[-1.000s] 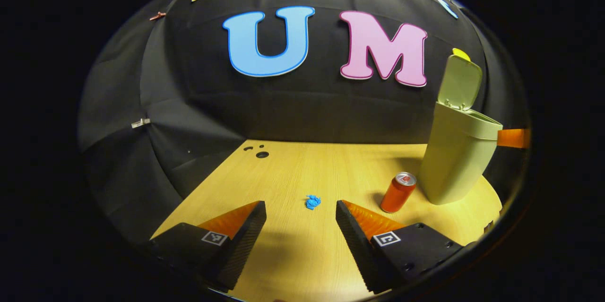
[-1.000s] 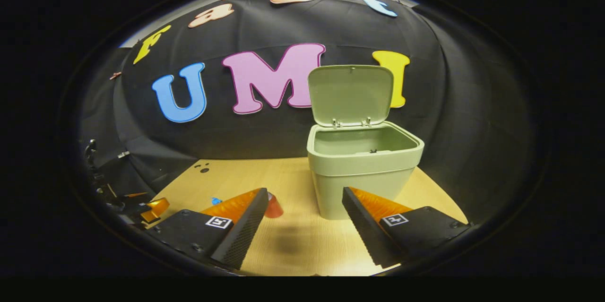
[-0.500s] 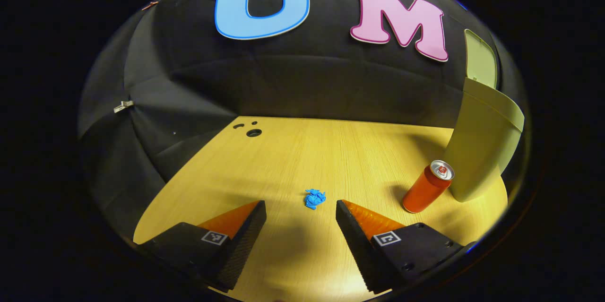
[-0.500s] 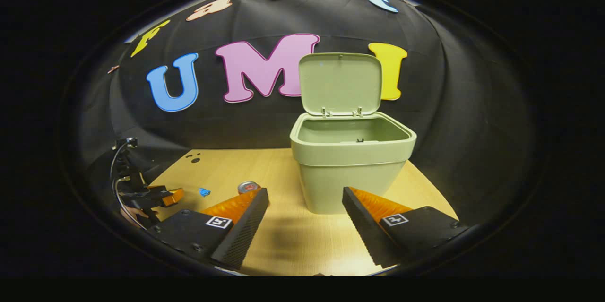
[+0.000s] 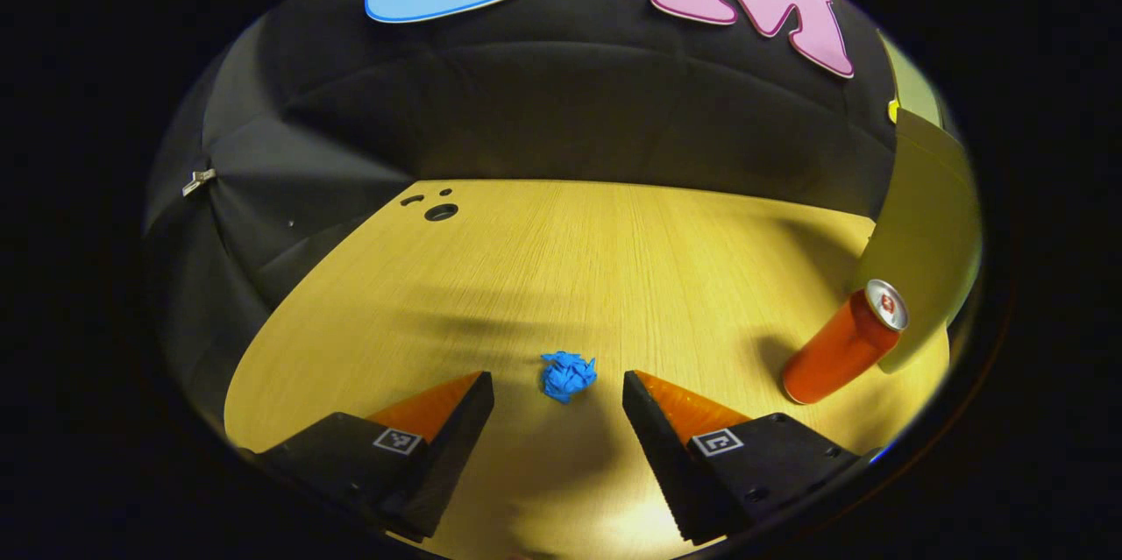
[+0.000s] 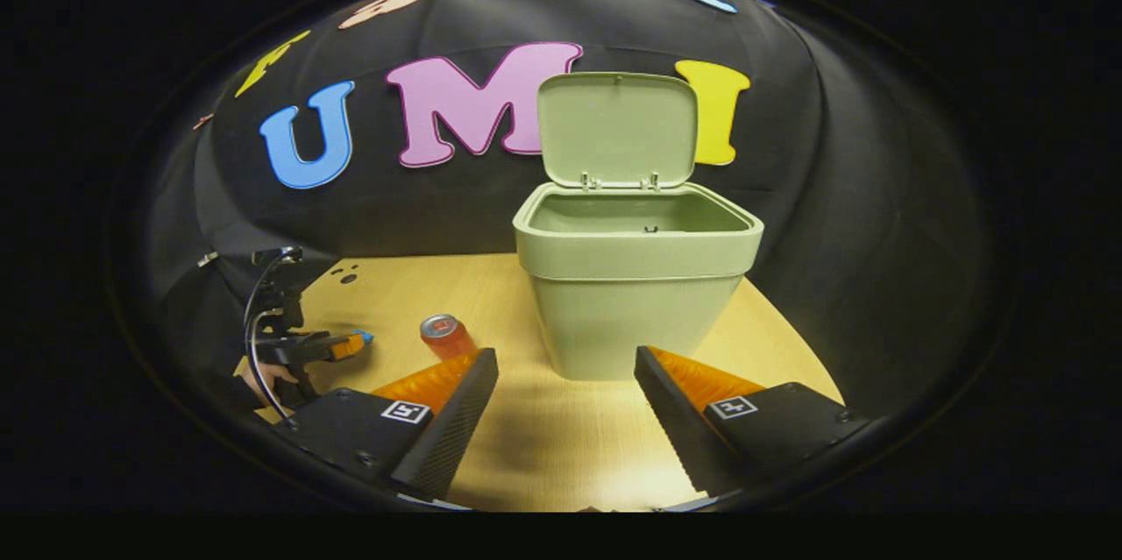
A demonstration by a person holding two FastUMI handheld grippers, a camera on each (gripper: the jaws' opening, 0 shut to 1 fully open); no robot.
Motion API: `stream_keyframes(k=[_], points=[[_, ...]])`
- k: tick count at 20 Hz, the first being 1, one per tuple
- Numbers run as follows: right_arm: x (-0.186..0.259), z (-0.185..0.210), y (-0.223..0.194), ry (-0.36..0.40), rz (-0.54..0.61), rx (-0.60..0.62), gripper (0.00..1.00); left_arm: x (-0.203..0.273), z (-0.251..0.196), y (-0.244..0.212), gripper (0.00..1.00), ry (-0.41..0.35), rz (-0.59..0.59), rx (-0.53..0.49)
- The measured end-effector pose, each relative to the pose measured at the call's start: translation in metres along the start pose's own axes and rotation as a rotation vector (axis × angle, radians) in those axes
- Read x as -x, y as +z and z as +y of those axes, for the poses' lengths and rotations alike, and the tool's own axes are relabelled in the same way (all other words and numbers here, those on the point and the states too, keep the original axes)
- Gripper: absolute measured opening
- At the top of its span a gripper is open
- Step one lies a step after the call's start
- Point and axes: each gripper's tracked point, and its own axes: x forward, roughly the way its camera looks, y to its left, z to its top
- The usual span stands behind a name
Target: Press the lid of the desktop garbage bin to open it, pick up the crumpled paper on the desktop and throw it into the bin, then pick up the pop can on the desktop and drop it into the bin, and finally close the garbage bin lid.
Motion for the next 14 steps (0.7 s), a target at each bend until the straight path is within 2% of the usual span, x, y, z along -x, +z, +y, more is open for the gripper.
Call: stream_keyframes(k=[5, 11, 12, 13, 14], points=[[-0.003, -0.004, -0.012, 0.0, 0.039, 0.012, 0.99, -0.024, -0.009, -0.007, 0.96, -0.003, 0.033, -0.027], [-0.005, -0.017, -0.01, -0.039, 0.035, 0.0, 0.99, -0.038, -0.018, -0.012, 0.96, -0.014, 0.06, -0.051], [-0.005, -0.018, -0.011, -0.041, 0.037, -0.004, 0.99, -0.04, -0.019, -0.01, 0.92, -0.02, 0.055, -0.053], [-0.007, -0.019, -0.012, -0.043, 0.043, -0.006, 0.99, -0.042, -0.02, -0.01, 0.95, -0.029, 0.054, -0.049], [-0.008, -0.02, -0.015, -0.046, 0.051, -0.006, 0.99, -0.043, -0.022, -0.012, 0.92, -0.04, 0.065, -0.034]])
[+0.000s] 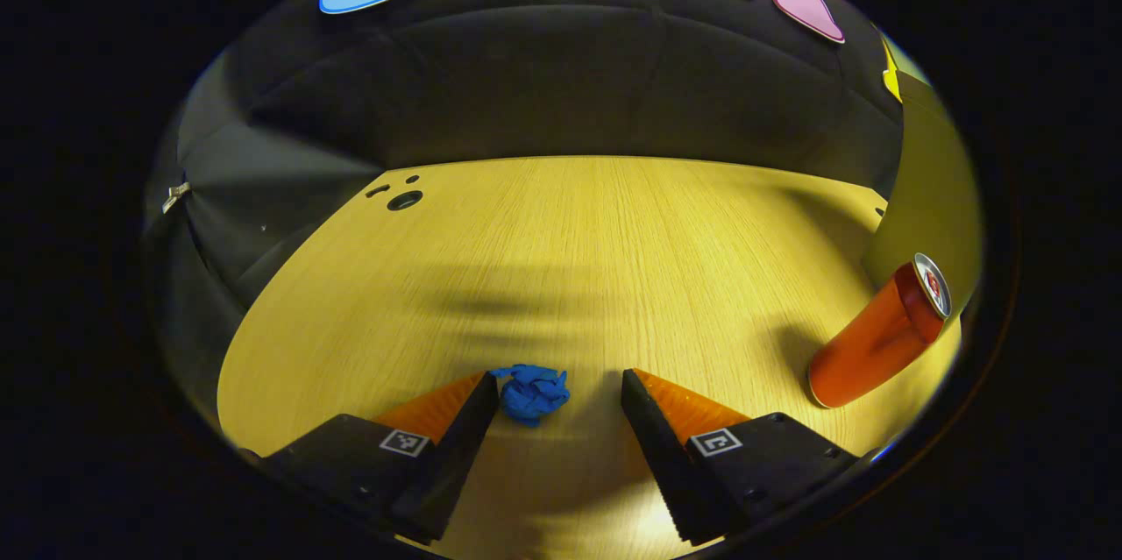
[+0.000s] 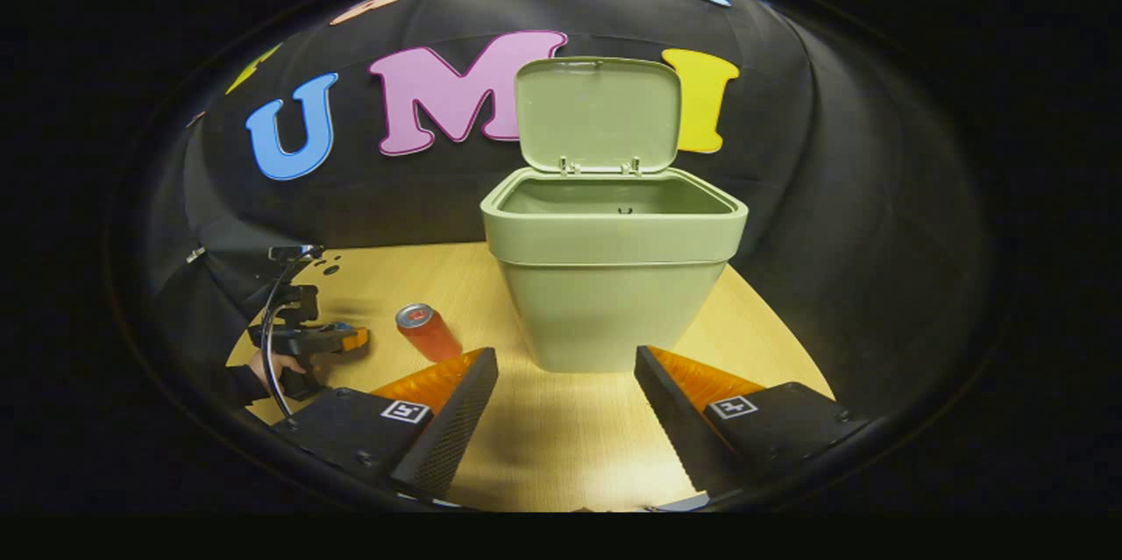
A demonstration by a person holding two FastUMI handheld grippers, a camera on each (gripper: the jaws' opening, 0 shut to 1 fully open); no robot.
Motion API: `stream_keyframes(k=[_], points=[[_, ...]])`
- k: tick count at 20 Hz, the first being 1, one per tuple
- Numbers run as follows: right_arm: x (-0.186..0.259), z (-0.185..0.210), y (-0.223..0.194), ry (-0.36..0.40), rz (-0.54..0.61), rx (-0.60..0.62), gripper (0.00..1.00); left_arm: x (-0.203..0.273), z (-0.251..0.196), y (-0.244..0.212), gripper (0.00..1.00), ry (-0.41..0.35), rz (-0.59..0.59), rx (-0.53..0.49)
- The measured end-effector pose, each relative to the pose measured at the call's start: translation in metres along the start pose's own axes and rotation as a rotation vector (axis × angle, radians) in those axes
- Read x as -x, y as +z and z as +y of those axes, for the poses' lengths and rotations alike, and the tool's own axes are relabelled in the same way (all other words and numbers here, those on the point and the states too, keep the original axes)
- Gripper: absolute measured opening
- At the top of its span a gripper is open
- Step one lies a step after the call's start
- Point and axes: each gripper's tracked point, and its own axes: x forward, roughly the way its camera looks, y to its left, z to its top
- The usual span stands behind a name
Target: Press the lid of the desktop garbage bin to open it, pick up the crumpled paper on the desktop and throw it into the bin, then pick up the pop can on the desktop and drop it into the bin, and finally close the garbage bin lid.
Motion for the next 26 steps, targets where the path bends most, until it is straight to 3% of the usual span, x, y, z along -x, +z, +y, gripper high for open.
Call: stream_keyframes(k=[7, 8, 9, 10, 11, 15, 16, 21, 24, 26], points=[[-0.001, 0.001, -0.003, 0.006, 0.01, -0.006, 0.99, -0.004, 0.012, -0.001, 0.68, 0.039, -0.012, 0.049], [0.0, 0.002, -0.004, 0.009, 0.011, -0.005, 0.99, -0.004, 0.013, 0.0, 0.48, 0.04, -0.016, 0.055], [0.0, 0.002, -0.005, 0.012, 0.012, -0.003, 0.99, -0.003, 0.014, 0.0, 0.5, 0.038, -0.016, 0.054], [0.001, 0.002, -0.006, 0.013, 0.014, -0.002, 0.99, -0.003, 0.014, 0.001, 0.43, 0.037, -0.016, 0.055], [0.002, 0.002, -0.006, 0.016, 0.014, -0.002, 0.99, -0.003, 0.015, 0.001, 0.44, 0.036, -0.017, 0.06], [0.005, 0.003, -0.006, 0.023, 0.007, 0.004, 0.99, 0.01, 0.016, 0.001, 0.32, 0.036, -0.023, 0.098], [0.006, 0.003, -0.006, 0.026, 0.005, 0.005, 0.99, 0.015, 0.016, 0.004, 0.37, 0.034, -0.03, 0.101], [0.009, 0.007, -0.007, 0.046, -0.005, -0.009, 0.99, 0.053, 0.024, 0.03, 0.3, 0.04, -0.103, 0.07], [0.013, 0.013, -0.008, 0.067, -0.013, -0.012, 0.99, 0.085, 0.027, 0.05, 0.33, 0.071, -0.146, 0.008], [0.015, 0.018, -0.009, 0.087, -0.018, -0.015, 0.99, 0.108, 0.016, 0.068, 0.33, 0.043, -0.191, -0.016]])
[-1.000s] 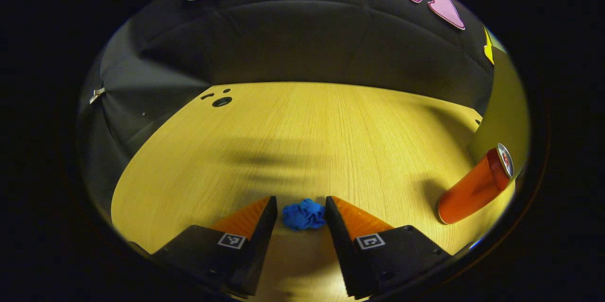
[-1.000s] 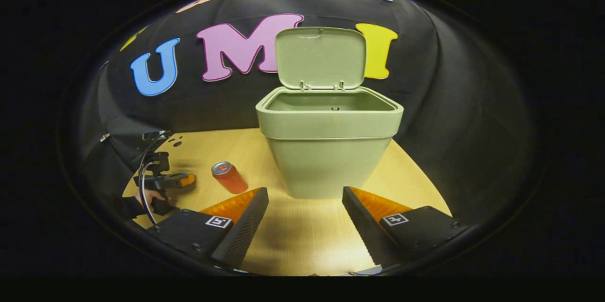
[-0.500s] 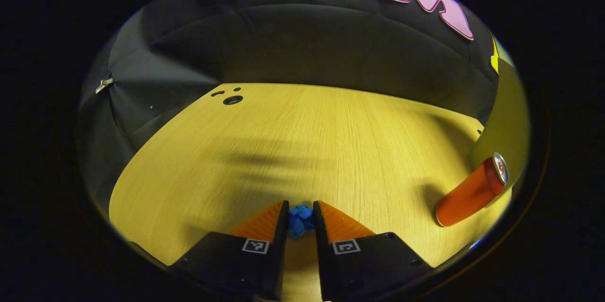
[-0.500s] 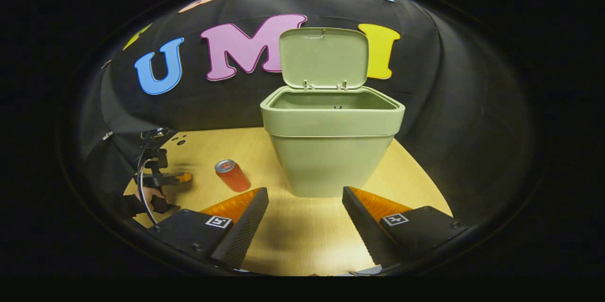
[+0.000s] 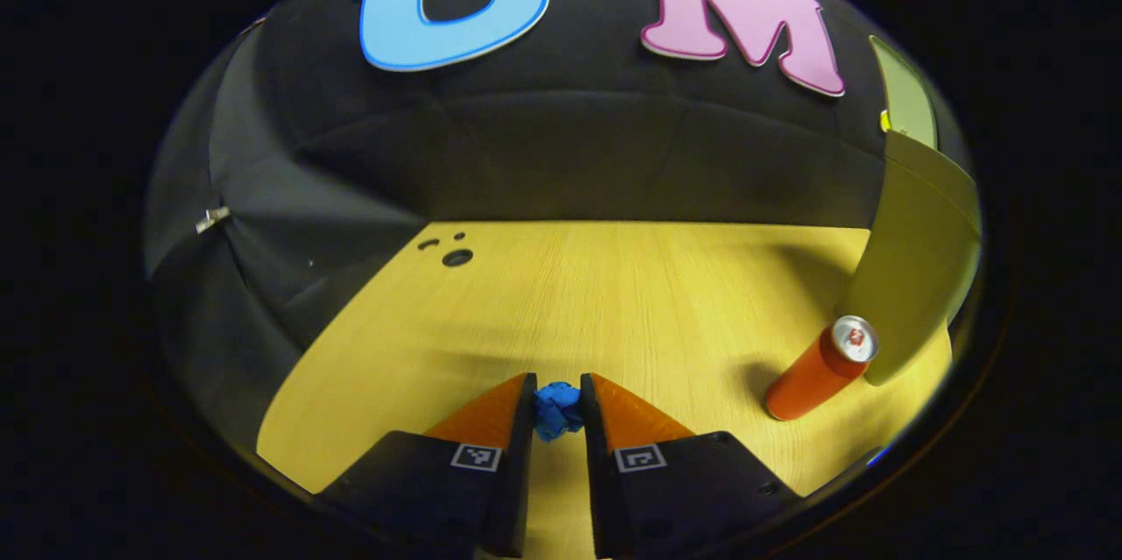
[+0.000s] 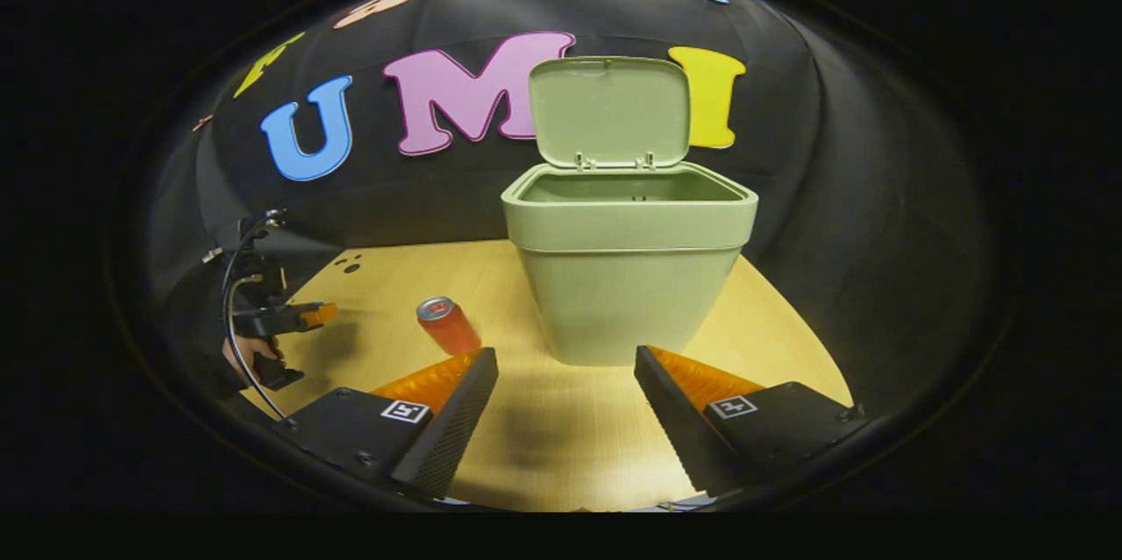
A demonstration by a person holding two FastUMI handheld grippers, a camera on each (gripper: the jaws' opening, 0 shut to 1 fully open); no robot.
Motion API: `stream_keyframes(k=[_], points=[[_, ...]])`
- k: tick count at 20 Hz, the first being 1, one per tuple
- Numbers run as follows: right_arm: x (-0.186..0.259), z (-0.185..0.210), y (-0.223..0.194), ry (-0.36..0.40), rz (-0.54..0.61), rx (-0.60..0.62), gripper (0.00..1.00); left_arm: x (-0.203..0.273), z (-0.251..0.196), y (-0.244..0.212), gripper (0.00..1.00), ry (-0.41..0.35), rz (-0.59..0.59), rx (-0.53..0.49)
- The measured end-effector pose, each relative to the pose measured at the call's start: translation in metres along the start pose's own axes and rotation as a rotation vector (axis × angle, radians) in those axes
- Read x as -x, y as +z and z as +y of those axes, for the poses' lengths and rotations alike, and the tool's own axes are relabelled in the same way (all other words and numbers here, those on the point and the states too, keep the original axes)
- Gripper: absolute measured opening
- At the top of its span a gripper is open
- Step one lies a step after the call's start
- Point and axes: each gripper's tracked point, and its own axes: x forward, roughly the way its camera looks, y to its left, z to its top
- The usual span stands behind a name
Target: Press the lid of the desktop garbage bin to open it, pick up the crumpled paper on the desktop and throw it into the bin, then pick up the pop can on the desktop and drop it into the bin, and finally close the garbage bin lid.
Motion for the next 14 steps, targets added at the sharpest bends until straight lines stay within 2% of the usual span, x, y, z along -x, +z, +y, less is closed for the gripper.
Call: stream_keyframes(k=[2, 4, 7, 8, 14], points=[[0.002, 0.004, 0.002, 0.016, -0.01, 0.0, 0.99, 0.023, -0.017, 0.027, 0.35, -0.048, -0.047, 0.002], [0.003, 0.006, 0.004, 0.028, -0.019, 0.0, 0.99, 0.038, -0.034, 0.055, 0.33, -0.101, -0.097, -0.006], [0.006, 0.003, 0.008, 0.035, -0.034, -0.01, 0.99, 0.069, -0.07, 0.095, 0.35, -0.192, -0.176, -0.05], [0.007, 0.002, 0.009, 0.035, -0.04, -0.018, 0.99, 0.079, -0.084, 0.107, 0.32, -0.223, -0.197, -0.064], [0.014, -0.015, 0.01, 0.023, -0.052, -0.058, 0.99, 0.115, -0.186, 0.147, 0.33, -0.437, -0.244, -0.06]])
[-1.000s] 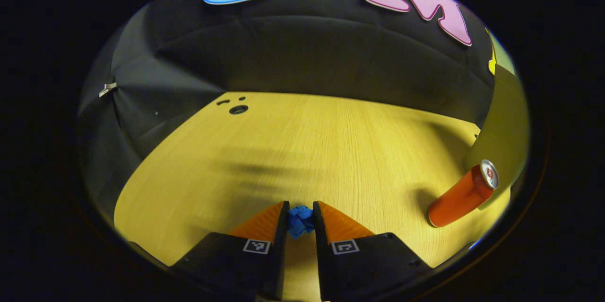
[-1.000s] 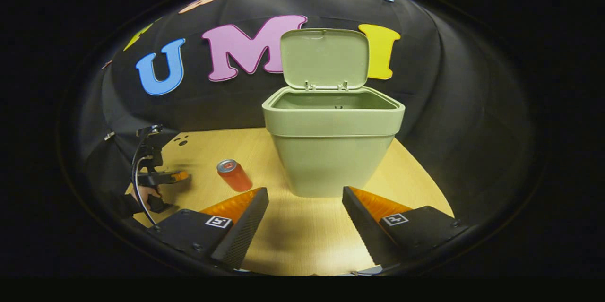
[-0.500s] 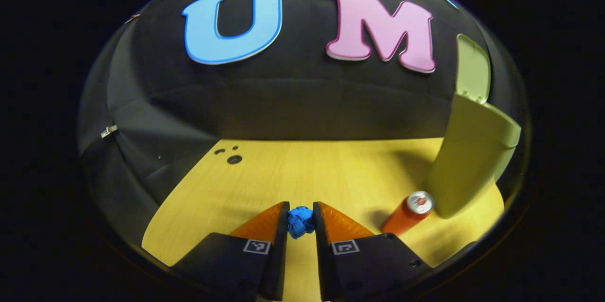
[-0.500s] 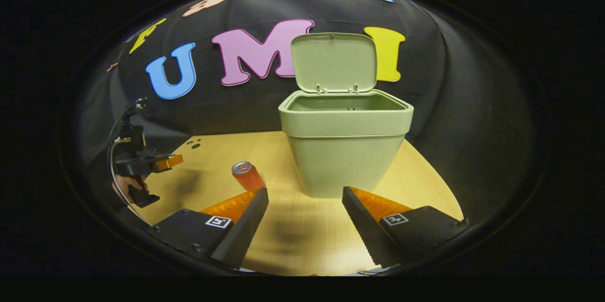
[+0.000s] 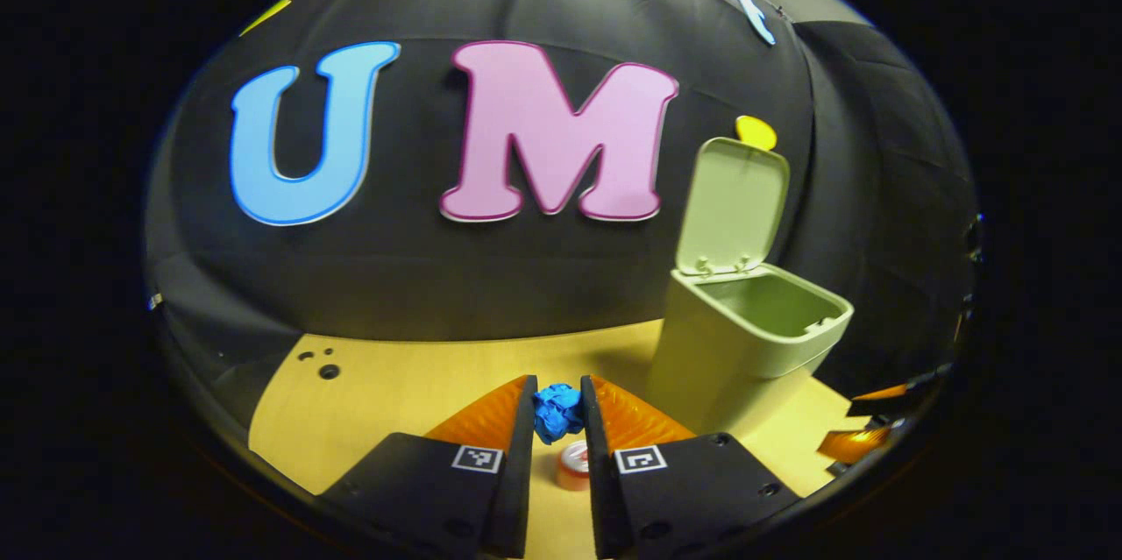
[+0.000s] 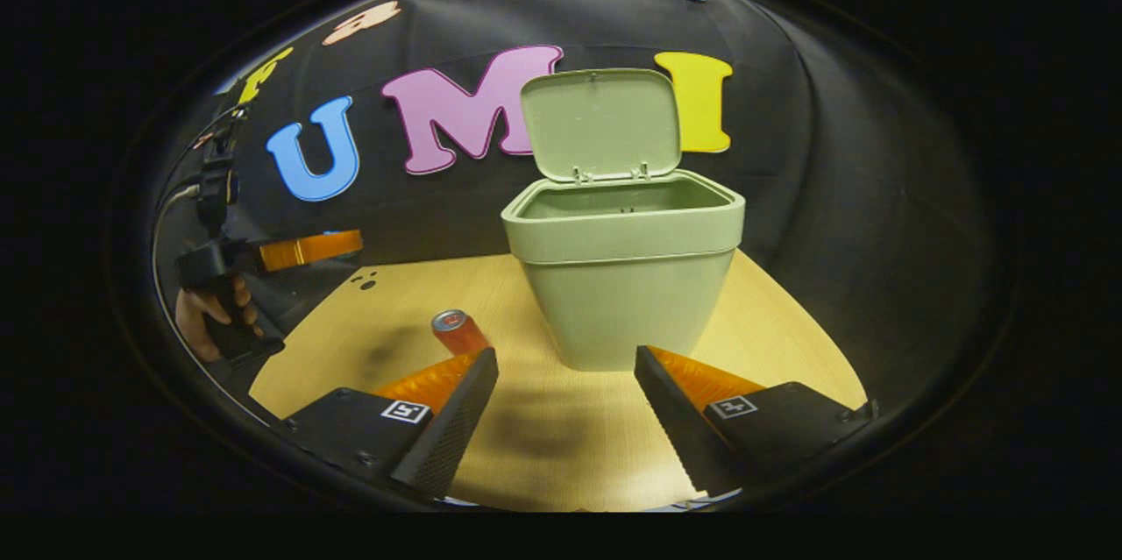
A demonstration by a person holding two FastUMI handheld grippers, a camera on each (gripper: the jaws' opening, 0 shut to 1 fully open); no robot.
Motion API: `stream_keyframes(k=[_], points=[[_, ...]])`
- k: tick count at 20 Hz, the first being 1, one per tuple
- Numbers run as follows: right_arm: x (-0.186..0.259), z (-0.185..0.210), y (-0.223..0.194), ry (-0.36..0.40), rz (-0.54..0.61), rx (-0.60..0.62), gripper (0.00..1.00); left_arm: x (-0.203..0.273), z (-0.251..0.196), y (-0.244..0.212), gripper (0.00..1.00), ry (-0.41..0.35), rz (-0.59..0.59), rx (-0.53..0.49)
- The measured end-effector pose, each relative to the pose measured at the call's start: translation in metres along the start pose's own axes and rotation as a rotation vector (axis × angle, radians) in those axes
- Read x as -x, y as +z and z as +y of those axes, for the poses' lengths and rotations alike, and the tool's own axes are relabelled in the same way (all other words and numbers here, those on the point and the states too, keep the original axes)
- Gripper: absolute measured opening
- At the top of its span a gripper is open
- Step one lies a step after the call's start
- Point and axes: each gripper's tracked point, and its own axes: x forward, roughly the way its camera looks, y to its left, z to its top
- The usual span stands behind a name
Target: Press the lid of the desktop garbage bin to open it, pick up the crumpled paper on the desktop and throw it into the bin, then pick up the pop can on the desktop and drop it into the bin, and finally close the garbage bin lid.
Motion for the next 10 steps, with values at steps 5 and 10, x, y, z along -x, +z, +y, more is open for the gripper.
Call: stream_keyframes(k=[5, 10], points=[[0.009, -0.018, -0.002, -0.017, 0.0, -0.018, 0.99, -0.026, -0.075, 0.034, 0.32, -0.136, -0.029, 0.034], [0.013, -0.038, -0.002, -0.032, 0.004, -0.026, 0.99, -0.059, -0.132, 0.054, 0.35, -0.23, -0.049, 0.021]])
